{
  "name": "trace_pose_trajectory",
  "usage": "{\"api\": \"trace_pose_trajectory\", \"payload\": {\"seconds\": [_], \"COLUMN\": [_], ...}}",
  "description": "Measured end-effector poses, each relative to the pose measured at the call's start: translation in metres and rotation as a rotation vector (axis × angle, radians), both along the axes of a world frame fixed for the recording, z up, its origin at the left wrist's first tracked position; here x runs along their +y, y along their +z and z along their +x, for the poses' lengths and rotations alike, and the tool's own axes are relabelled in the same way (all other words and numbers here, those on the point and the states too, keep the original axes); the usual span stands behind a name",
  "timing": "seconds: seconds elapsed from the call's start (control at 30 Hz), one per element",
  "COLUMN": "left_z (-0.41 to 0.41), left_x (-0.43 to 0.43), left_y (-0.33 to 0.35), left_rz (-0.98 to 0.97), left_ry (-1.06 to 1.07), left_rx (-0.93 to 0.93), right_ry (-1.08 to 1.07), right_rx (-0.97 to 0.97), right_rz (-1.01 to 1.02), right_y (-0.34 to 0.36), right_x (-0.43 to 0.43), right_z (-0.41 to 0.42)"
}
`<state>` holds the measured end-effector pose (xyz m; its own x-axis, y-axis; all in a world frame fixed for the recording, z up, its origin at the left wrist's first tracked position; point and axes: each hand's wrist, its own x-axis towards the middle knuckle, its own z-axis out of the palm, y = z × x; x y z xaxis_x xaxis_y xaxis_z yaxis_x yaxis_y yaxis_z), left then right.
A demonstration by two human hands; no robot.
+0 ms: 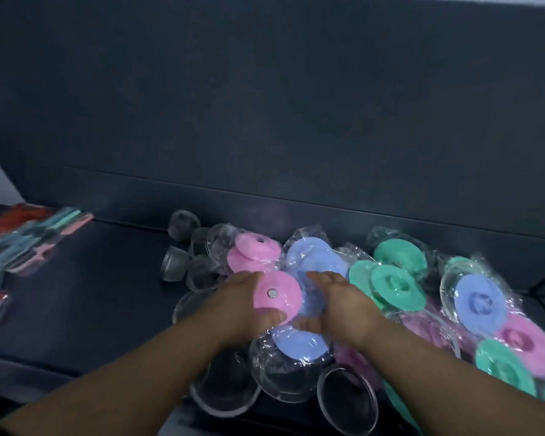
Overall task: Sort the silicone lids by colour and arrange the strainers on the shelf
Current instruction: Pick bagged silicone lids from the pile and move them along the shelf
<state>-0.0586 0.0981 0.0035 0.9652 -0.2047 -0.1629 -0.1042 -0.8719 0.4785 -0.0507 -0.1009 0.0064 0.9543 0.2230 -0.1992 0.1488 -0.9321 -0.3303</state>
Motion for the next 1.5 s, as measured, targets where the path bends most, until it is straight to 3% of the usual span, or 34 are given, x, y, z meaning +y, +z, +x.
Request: {"api": "trace_pose_trajectory", "payload": {"seconds": [0.23,0.4,0.53,0.7,0.83,0.97,1.07,1.33,1.5], "left_z": [0.016,0.021,0.022,0.027,0.04,0.042,0.042,0.051,0.036], "left_x": [0.007,0.004,0.002,-0.004,-0.005,-0.014,-0.019,-0.027,-0.053], "left_y": [-0.01,-0.012,-0.011,-0.006,0.009,0.023,0.024,0.037,0.047], "left_rz": [-0.145,-0.058,-0.126,-0.326,-0.265,-0.353,-0.328,-0.447,-0.603], "left_ry": [-0.041,-0.075,-0.077,-0.072,-0.085,-0.079,-0.046,0.117,0.083], "left_rx": [-0.007,-0.074,-0.07,-0.131,-0.279,-0.162,-0.21,-0.233,-0.201], "right_ry": [-0.177,-0.342,-0.47,-0.5,-0.435,-0.402,-0.446,-0.403,-0.236], "right_rx": [0.03,0.001,-0.02,-0.076,-0.075,-0.067,-0.123,-0.088,0.244], "right_rz": [0.105,0.361,0.648,0.893,1.006,1.068,0.947,0.265,-0.124], "right_y": [0.004,0.007,0.008,0.012,0.022,0.028,0.022,0.035,0.065], "right_x": [0.011,0.007,0.004,-0.002,-0.01,-0.017,-0.026,-0.063,-0.099], "right_z": [0.001,-0.004,-0.003,-0.001,-0.001,-0.003,-0.001,-0.017,-0.042]}}
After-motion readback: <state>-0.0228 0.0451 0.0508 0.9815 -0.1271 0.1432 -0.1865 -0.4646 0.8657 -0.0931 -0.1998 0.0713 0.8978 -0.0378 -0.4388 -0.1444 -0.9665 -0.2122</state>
